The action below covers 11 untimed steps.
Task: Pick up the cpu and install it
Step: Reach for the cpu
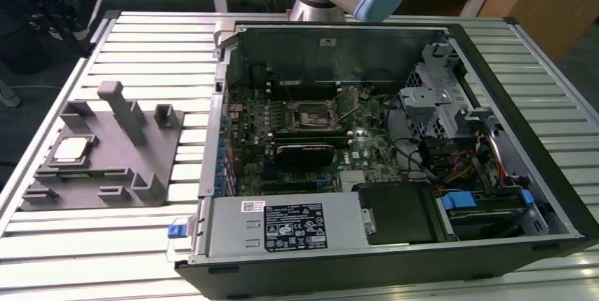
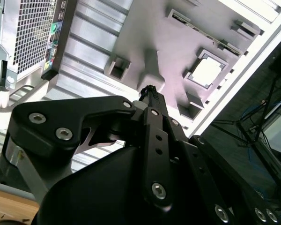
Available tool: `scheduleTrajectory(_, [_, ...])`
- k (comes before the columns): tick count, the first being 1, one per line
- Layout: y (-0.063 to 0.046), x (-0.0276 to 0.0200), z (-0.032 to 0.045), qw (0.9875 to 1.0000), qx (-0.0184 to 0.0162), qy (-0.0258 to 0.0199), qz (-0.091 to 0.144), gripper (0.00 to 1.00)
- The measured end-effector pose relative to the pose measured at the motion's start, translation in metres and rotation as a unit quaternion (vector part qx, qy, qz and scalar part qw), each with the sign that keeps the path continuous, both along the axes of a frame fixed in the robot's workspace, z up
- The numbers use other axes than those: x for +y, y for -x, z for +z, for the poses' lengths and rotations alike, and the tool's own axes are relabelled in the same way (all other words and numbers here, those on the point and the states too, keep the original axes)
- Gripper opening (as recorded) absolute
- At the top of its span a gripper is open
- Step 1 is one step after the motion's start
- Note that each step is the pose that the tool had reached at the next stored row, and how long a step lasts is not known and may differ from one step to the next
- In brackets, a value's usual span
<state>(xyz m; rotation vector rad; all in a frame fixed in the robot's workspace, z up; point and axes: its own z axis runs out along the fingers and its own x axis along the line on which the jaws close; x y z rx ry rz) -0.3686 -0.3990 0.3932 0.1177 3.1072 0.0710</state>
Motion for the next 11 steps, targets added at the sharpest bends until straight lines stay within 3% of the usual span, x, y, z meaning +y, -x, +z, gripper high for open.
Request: scheduleTrajectory(11, [0.017,-0.0001,-0.0001,1.0000,0.0000,-0.0015,0.000,0.11])
